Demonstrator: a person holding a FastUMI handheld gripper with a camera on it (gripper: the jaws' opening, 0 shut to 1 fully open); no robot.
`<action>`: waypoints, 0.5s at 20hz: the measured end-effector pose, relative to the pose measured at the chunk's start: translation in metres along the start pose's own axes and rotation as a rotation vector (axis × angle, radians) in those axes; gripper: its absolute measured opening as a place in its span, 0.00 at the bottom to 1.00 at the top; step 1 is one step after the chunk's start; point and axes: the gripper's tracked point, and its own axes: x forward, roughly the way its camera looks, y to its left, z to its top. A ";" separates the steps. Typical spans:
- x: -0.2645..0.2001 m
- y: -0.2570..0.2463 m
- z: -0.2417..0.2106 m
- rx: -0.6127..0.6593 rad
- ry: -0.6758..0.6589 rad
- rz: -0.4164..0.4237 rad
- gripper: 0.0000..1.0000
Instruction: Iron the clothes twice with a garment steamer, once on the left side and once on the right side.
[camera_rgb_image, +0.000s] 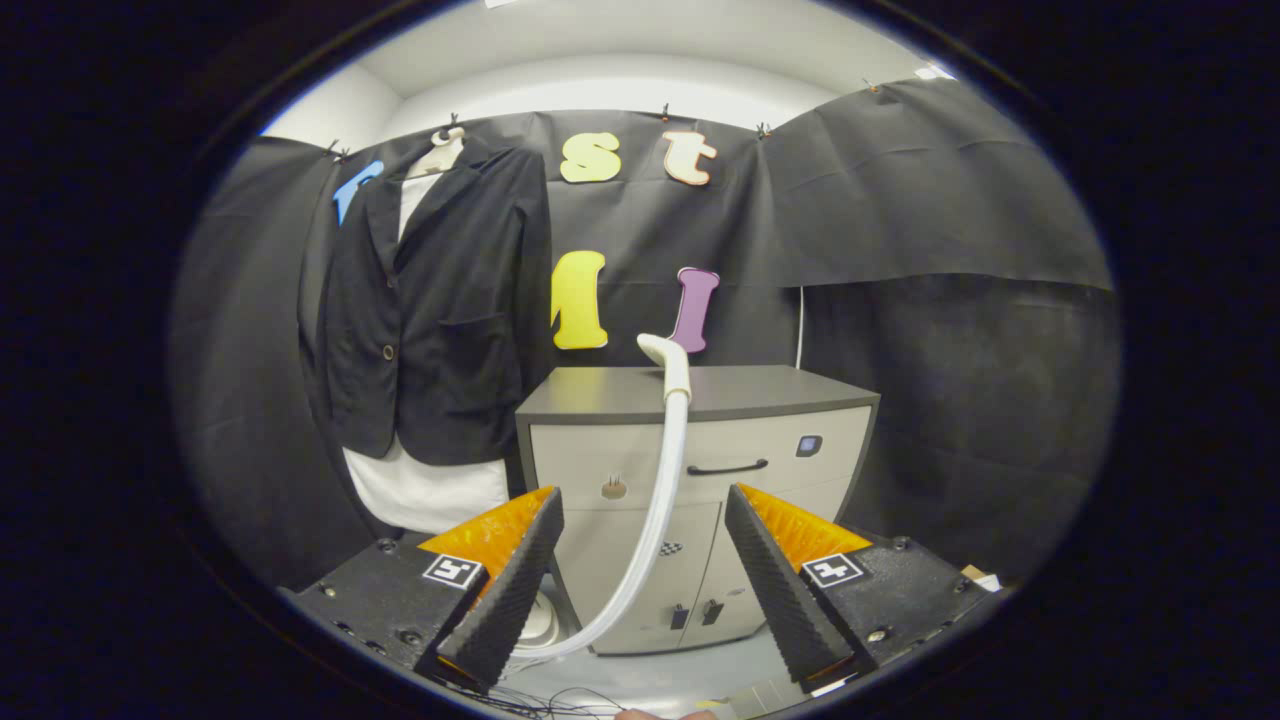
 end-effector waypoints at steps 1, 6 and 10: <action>0.006 0.000 0.006 0.000 0.009 0.003 1.00; 0.060 0.000 0.048 -0.002 0.066 0.089 1.00; 0.121 -0.016 0.090 0.010 0.093 0.124 1.00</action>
